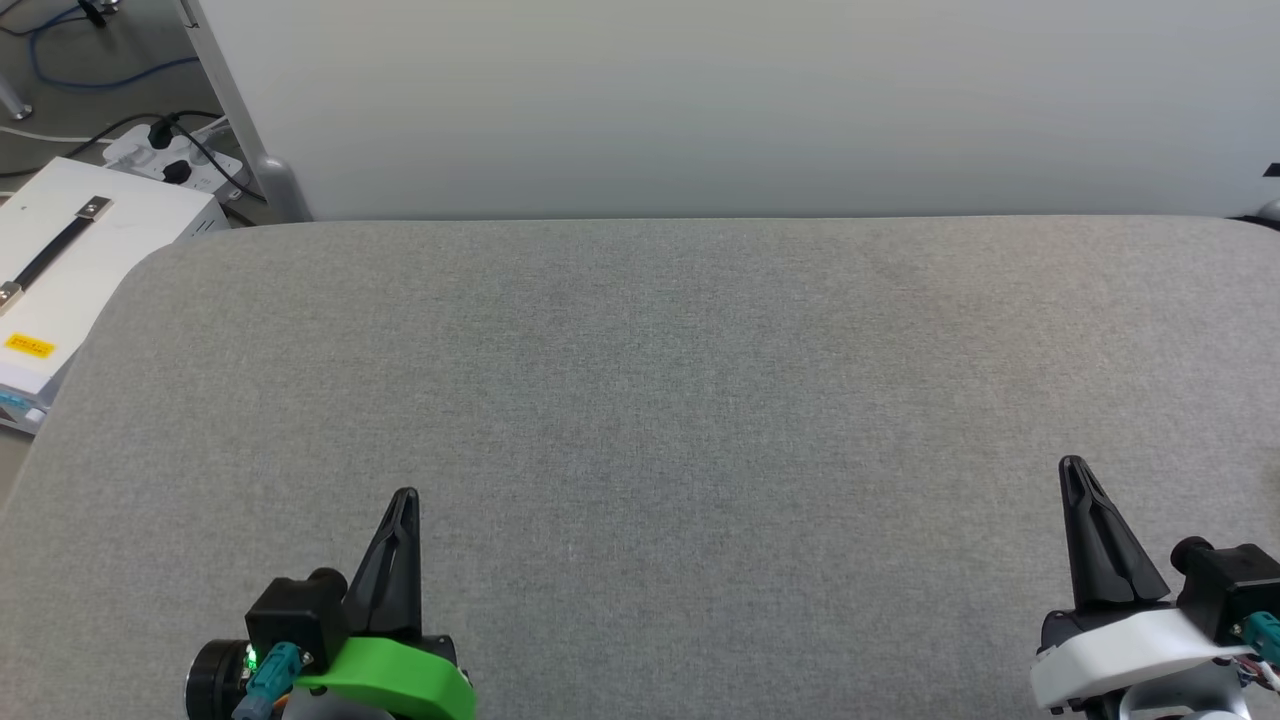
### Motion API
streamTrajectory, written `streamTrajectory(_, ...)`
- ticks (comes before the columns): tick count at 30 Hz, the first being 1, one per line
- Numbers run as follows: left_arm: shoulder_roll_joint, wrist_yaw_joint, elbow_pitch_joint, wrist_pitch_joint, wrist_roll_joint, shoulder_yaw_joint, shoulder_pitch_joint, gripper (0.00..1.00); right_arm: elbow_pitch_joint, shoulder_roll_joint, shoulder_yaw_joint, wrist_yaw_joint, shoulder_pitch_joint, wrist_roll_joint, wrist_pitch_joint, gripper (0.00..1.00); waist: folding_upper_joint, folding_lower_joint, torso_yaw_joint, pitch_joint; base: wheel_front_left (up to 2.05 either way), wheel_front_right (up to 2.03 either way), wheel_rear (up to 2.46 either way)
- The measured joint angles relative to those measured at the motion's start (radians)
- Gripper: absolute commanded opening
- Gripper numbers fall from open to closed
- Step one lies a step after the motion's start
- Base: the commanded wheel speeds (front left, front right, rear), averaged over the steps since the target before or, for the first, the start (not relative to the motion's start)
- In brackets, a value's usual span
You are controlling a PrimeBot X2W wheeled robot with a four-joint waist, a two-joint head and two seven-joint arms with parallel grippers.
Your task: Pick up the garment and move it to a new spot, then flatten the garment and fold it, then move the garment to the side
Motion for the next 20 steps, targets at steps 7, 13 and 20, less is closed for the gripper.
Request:
streamTrajectory(7,0.0,0.008,-0.001,0.014,0.009,0.003,-0.006,0.0,0.002,0.003,0.002,0.0,-0.001,-0.013,0.013,0.0,0.0,0.0,0.0,-0.001,0.0,0.0,0.0)
streamTrajectory(13,0.0,0.01,-0.001,0.026,0.017,0.006,-0.008,0.0,0.004,0.005,0.004,0.0,-0.008,-0.021,0.024,0.0,0.0,0.0,0.0,-0.002,0.0,0.0,0.0)
streamTrajectory(20,0.0,0.018,-0.002,0.038,0.033,0.009,-0.009,0.0,0.007,0.008,0.006,0.0,-0.011,-0.031,0.04,0.0,0.0,0.0,-0.001,-0.003,0.0,0.0,0.0)
